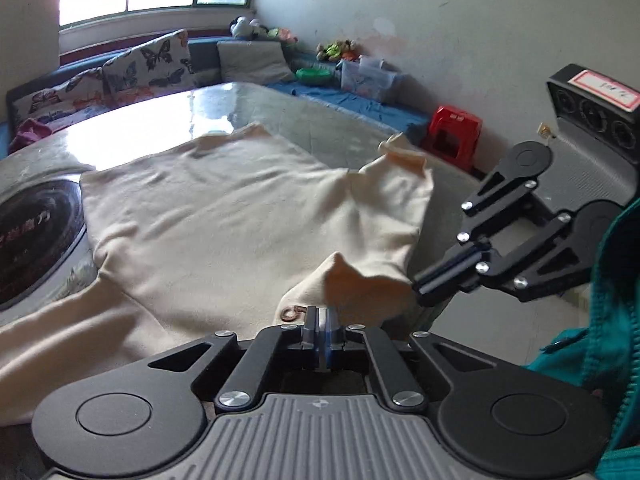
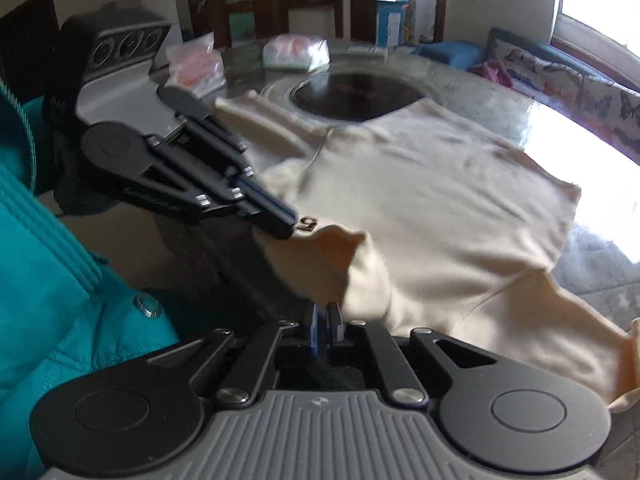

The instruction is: Fold clothes

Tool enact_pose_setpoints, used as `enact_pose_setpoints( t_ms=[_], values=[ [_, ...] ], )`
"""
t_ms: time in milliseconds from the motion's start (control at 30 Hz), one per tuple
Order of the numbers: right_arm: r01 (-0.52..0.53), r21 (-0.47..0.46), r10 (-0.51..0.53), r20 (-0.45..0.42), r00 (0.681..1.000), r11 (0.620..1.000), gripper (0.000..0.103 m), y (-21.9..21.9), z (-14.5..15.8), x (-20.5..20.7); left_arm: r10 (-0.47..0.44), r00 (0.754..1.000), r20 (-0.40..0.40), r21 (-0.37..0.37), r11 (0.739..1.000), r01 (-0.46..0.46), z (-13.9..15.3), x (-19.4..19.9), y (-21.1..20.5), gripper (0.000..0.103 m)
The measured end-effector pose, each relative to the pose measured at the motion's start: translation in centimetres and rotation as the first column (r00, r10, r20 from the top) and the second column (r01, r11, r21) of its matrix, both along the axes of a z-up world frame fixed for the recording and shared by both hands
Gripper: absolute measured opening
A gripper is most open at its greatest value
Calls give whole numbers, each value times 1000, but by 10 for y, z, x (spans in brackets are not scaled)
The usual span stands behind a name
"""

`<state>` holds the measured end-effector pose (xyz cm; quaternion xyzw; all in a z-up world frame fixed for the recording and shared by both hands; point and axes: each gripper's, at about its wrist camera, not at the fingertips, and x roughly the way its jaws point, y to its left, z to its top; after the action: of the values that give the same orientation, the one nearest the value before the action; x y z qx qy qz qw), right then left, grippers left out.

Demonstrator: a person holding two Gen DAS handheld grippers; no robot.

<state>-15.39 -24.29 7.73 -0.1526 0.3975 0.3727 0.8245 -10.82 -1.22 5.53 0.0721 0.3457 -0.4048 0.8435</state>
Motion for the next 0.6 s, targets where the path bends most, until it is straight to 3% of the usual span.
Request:
enact_pose_setpoints(
  t_ms=[167,333,600],
  values=[
    [91,50,-94,79,992,995,8,-7,12,25,57,996,66,-40,998,-54,20,14,7,4],
    [118,42,-121,67,990,992,15,-2,-8,49,145,989,10,-40,989,-145,2,43,2,4],
    [41,17,-40,-5,999,999,17,4,-28,41,56,996,-65,29,998,-54,-27,31,-7,5]
  ],
)
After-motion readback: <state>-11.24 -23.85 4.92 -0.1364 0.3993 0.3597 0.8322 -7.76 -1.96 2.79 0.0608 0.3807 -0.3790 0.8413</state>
